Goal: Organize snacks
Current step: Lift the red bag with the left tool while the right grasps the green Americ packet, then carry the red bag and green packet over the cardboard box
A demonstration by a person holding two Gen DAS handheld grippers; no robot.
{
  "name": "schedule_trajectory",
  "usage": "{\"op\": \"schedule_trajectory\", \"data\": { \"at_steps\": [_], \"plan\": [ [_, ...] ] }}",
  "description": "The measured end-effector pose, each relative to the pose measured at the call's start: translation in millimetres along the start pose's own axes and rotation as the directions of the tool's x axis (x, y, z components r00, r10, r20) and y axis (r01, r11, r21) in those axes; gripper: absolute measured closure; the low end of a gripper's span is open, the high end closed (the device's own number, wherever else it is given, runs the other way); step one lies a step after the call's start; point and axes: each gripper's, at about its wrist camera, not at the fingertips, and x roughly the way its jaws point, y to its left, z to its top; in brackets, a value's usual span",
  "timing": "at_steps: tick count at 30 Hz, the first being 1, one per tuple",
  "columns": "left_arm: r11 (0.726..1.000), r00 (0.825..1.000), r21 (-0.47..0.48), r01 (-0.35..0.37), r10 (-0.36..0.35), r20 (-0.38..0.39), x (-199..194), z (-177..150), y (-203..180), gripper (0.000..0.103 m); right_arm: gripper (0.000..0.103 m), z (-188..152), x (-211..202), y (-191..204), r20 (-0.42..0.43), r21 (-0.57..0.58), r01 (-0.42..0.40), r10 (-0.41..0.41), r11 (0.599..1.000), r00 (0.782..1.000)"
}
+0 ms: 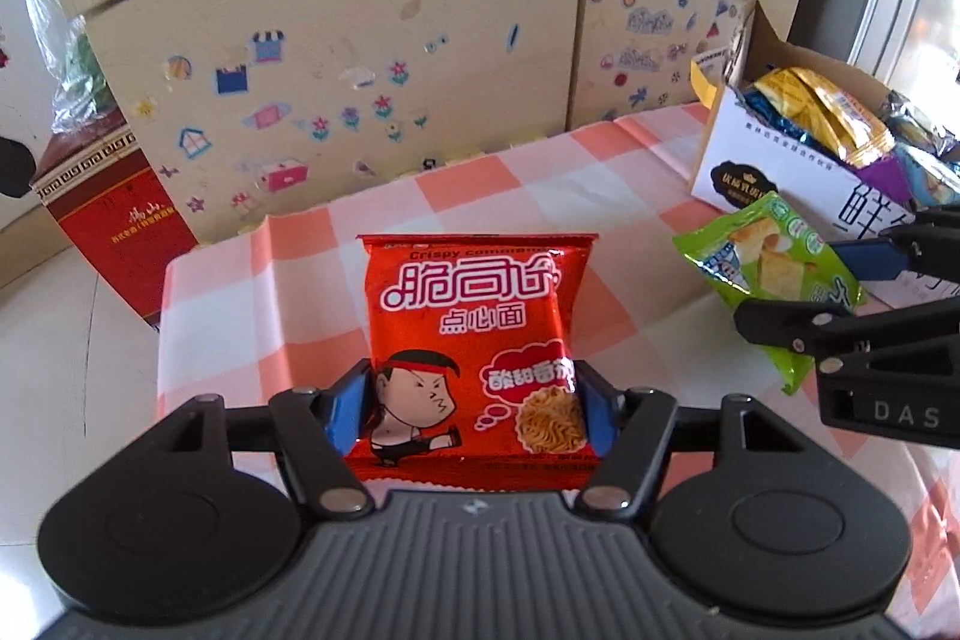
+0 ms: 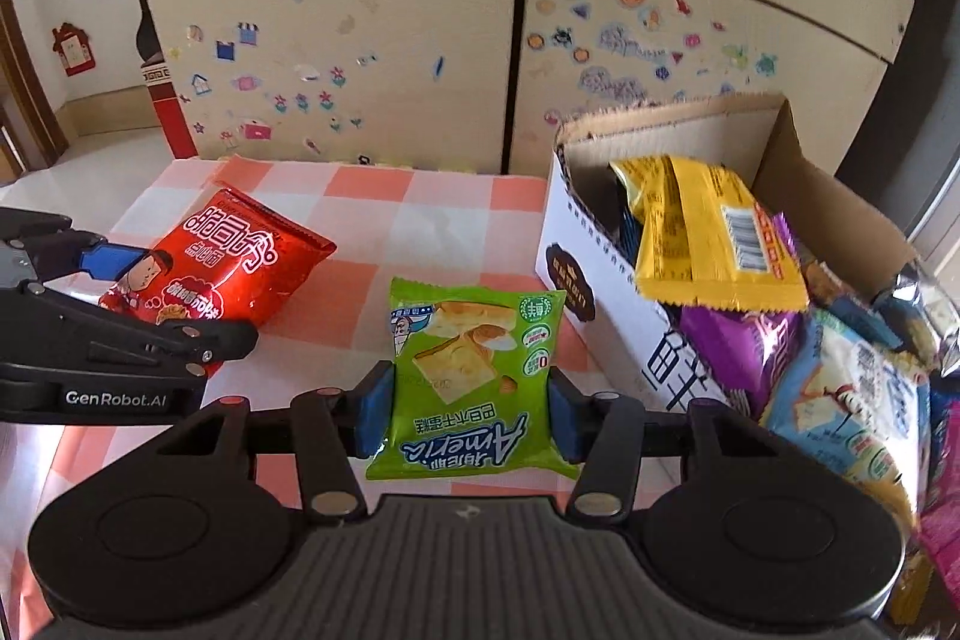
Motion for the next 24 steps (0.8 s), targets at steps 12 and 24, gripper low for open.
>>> {"op": "schedule_trajectory", "data": {
  "at_steps": [12,24],
  "plan": [
    [0.997,0.992,0.055,-0.052,0.045,0.121,-36,15,-9,0.036,0.044,13,-46,-6,0.091,-0.037,0.017,-0.014,0.999,0.996],
    [0.999,0.966,0.018,-0.035,0.029,0.258,-74,37,-25,0.036,0.044,13,-106,-28,0.189,-0.016,0.041,-0.037,0.999,0.981]
  ]
}}
